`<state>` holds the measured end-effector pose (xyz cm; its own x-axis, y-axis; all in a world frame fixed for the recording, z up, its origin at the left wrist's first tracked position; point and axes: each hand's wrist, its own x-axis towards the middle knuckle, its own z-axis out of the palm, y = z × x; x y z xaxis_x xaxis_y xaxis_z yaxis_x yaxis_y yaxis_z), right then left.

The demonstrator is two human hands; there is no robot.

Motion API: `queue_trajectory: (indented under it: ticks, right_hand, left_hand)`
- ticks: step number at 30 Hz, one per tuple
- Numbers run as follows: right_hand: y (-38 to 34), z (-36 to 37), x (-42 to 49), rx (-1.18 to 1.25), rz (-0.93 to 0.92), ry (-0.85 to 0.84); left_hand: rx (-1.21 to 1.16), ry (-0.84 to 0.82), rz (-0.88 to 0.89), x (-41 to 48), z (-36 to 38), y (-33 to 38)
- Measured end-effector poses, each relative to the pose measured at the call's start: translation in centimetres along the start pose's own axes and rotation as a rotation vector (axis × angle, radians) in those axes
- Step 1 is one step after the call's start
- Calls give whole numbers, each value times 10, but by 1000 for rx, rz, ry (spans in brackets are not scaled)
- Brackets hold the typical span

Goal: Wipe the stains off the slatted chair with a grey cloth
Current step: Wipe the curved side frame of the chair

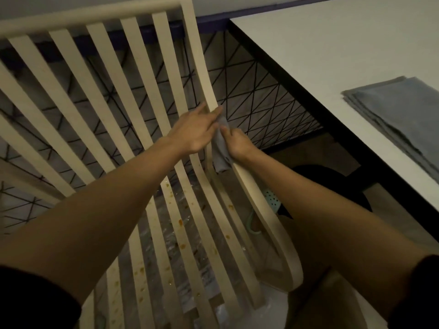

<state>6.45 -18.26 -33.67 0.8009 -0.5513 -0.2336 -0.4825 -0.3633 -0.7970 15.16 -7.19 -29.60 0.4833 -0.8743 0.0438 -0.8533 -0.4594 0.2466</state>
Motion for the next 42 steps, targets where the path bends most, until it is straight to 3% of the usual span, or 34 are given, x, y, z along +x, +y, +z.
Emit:
queue_trajectory:
  ticks: [19, 36, 42]
  right_hand:
    - [55, 17, -55, 131, 18, -130]
    - [107, -12, -163, 400, 131, -212]
    - [129, -12, -227, 312, 141, -127]
  left_hand:
    - [45, -171, -141, -24, 39, 5]
    - [-9, -184, -144, -72, 52, 47]
    - [-9, -194, -134, -80, 56, 56]
